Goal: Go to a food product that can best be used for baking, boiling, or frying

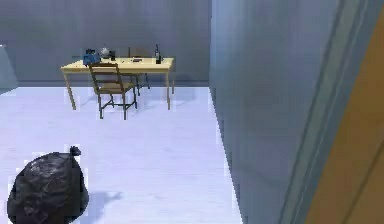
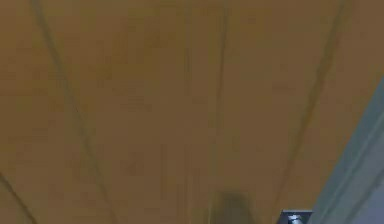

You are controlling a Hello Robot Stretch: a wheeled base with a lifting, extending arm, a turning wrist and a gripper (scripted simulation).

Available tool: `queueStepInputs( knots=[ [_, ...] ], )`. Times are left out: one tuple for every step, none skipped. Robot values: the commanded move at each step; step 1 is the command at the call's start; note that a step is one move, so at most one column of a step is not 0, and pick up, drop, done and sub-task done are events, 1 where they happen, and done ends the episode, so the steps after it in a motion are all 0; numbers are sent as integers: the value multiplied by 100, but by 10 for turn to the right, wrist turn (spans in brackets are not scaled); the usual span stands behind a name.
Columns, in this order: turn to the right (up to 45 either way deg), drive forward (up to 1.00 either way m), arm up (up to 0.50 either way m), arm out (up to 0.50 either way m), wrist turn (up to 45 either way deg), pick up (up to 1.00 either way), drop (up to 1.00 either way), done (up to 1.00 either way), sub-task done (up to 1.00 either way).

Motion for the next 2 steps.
queueStepInputs(
  knots=[
    [-450, 0, 0, 0, 0, 0, 0, 0, 0],
    [-450, 0, 0, 0, 0, 0, 0, 0, 0]
  ],
)
